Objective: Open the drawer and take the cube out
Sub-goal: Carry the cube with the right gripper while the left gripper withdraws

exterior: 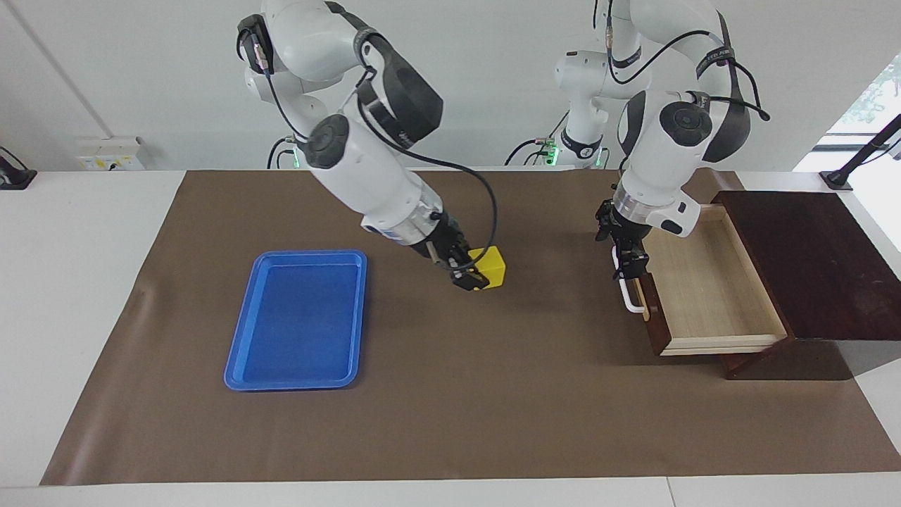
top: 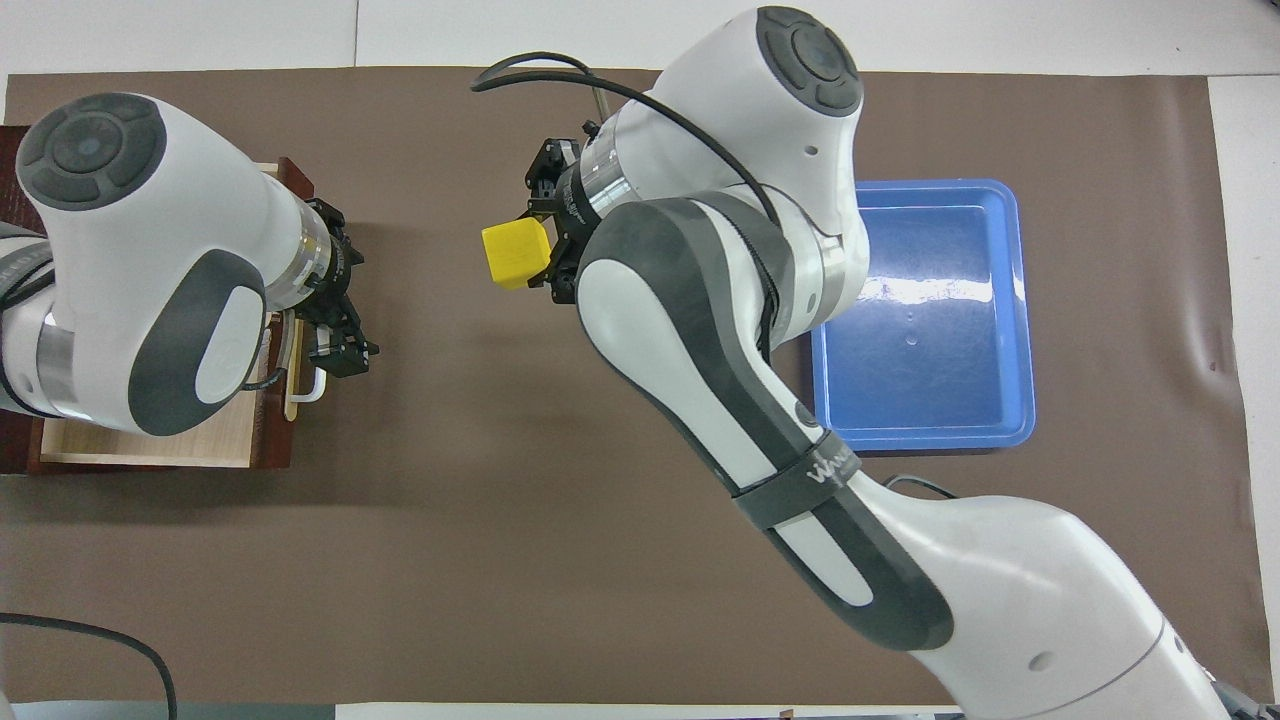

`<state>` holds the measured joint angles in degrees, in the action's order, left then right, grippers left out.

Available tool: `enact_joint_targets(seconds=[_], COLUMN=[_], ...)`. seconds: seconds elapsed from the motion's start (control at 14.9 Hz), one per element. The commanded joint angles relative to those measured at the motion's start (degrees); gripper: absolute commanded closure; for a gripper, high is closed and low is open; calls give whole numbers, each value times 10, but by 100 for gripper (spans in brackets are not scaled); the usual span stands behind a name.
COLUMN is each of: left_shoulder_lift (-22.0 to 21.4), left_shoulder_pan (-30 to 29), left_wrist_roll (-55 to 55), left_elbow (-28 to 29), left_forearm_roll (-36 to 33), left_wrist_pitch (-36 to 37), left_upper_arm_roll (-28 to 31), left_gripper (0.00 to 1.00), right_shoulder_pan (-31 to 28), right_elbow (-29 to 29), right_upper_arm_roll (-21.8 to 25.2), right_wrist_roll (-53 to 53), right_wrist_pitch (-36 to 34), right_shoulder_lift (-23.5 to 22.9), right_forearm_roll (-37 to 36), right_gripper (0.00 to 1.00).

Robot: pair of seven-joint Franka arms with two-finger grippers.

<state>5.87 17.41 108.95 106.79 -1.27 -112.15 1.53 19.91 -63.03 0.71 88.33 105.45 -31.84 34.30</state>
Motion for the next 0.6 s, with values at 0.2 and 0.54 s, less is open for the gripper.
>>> enact_joint_targets(seconds=[0.2, 0.54], left_shoulder_lift=[-1, 0], left_shoulder_pan=[-16, -54], left_wrist_roll=[-95, -149], left_elbow=[42, 41], left_forearm_roll=[-45, -72], left_wrist_pitch=[-60, -62], left_upper_arm_roll=[-3, -3], left_gripper=[0, 0], right_shoulder_pan=[-177, -257], right_elbow=[-58, -156], right_upper_arm_roll=[-3, 2], right_wrist_roll=[-99, -203], right_wrist_pitch=[-85, -77], right_shoulder_lift=[34, 28], right_forearm_roll=[55, 45], right_gripper=[100, 100])
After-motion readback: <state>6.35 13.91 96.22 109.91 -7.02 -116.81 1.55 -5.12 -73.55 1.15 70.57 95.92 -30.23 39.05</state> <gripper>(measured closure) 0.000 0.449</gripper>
